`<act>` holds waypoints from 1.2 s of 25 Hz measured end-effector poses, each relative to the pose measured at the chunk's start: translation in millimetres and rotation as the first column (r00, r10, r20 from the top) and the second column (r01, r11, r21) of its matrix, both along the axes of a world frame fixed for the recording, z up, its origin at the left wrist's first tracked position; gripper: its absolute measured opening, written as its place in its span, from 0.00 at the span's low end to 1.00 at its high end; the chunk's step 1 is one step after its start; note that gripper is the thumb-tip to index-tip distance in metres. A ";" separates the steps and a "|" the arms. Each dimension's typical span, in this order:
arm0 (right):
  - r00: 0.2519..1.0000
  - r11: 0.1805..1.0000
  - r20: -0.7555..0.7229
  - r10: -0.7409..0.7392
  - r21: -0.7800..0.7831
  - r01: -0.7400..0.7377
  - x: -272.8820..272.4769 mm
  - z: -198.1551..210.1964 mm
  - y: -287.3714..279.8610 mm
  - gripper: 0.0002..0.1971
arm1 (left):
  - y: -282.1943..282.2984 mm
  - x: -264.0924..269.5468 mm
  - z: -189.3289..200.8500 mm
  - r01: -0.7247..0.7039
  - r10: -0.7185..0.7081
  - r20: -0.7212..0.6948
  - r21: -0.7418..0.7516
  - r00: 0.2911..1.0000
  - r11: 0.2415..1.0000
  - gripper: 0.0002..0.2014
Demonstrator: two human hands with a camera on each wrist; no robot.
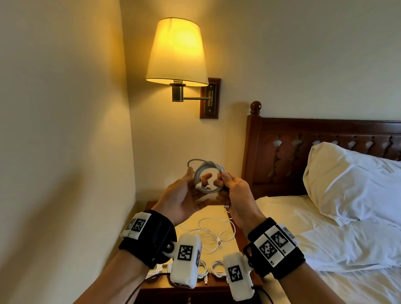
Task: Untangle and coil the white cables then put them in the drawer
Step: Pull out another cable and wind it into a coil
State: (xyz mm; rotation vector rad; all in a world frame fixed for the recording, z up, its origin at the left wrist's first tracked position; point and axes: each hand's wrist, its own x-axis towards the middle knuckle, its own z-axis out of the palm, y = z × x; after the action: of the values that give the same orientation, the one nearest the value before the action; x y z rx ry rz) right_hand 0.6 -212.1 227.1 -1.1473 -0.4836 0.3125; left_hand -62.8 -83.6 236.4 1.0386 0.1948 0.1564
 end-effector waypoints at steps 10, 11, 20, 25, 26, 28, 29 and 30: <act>0.968 0.970 -0.070 -0.241 0.019 0.243 31.8 17.7 -12.0 0.17 | -8.0 -24.0 7.9 -0.132 0.078 0.110 0.663 0.991 0.737 0.12; 0.966 0.969 -0.075 -0.247 0.015 0.248 36.5 21.3 -14.7 0.17 | -8.3 -29.0 7.0 -0.118 0.044 0.120 0.722 0.992 0.682 0.13; 0.973 0.970 0.042 -0.227 -0.083 0.230 53.0 44.9 -12.1 0.15 | -21.1 -51.0 -7.8 -0.036 -0.086 0.109 0.798 0.990 0.602 0.14; 0.970 0.991 0.242 0.007 -0.130 0.025 34.3 49.1 -14.5 0.13 | -7.5 -43.2 15.8 0.129 -0.116 -0.077 0.827 0.990 0.547 0.33; 0.965 0.990 0.259 0.034 -0.139 0.002 32.1 49.6 -14.6 0.13 | -4.1 -38.4 26.1 0.082 -0.049 -0.066 0.806 0.997 0.586 0.40; 0.958 0.987 0.276 0.072 -0.155 -0.030 28.1 51.4 -13.7 0.13 | 4.1 -31.9 49.1 -0.020 0.082 -0.043 0.765 0.996 0.643 0.49; 0.957 0.988 0.277 0.082 -0.149 -0.041 26.8 53.2 -14.8 0.13 | 9.2 -31.7 58.4 -0.014 0.093 -0.061 0.763 0.994 0.646 0.54; 0.957 0.989 0.275 0.087 -0.136 -0.050 27.0 55.4 -16.4 0.13 | 16.1 -31.6 64.8 0.014 0.083 -0.087 0.767 0.993 0.641 0.56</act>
State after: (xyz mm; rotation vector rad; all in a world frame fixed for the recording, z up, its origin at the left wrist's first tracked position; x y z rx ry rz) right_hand 27.6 -228.5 282.5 -1.3091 -0.7636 0.2438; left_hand -94.4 -67.5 301.1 1.9173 0.2619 0.2232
